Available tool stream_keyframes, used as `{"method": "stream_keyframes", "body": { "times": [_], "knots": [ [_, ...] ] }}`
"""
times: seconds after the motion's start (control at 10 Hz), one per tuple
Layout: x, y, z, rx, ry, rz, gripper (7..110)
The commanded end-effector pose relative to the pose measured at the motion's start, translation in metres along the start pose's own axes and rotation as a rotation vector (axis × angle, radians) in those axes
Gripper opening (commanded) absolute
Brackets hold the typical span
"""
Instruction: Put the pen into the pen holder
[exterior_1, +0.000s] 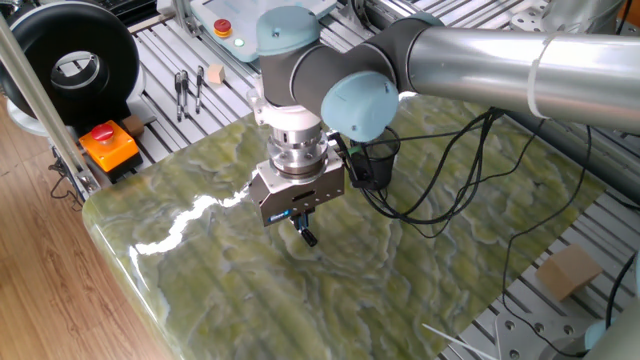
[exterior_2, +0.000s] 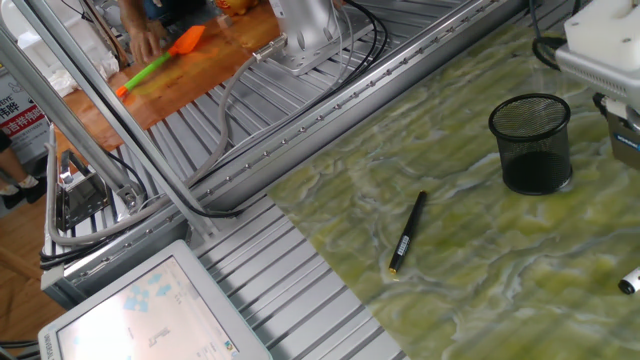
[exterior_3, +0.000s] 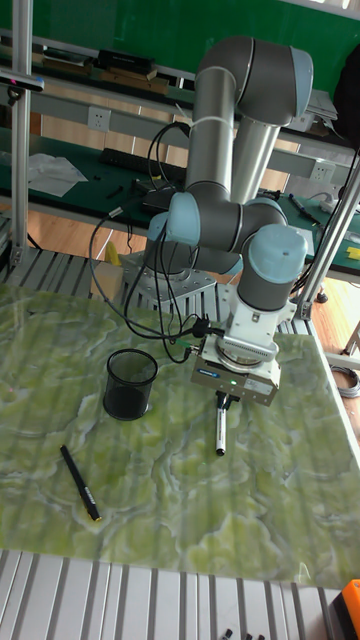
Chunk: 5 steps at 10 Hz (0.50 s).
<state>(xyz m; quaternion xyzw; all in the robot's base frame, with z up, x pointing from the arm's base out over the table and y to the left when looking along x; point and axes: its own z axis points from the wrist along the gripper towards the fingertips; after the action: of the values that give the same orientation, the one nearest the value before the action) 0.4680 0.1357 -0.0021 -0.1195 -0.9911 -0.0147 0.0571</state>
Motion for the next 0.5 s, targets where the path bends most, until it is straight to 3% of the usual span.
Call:
{"method": "stream_keyframes", "body": {
  "times": [0.0, 0.1, 0.2, 0.4],
  "knots": [
    [-0.001, 0.007, -0.003, -0.024, -0.017, 0.004, 7],
    [-0.004, 0.006, -0.005, -0.021, -0.029, 0.003, 7],
    [-0.003, 0.01, -0.007, -0.045, -0.02, 0.007, 7],
    [-0.011, 0.012, -0.008, -0.054, -0.053, -0.076, 7]
  ]
}}
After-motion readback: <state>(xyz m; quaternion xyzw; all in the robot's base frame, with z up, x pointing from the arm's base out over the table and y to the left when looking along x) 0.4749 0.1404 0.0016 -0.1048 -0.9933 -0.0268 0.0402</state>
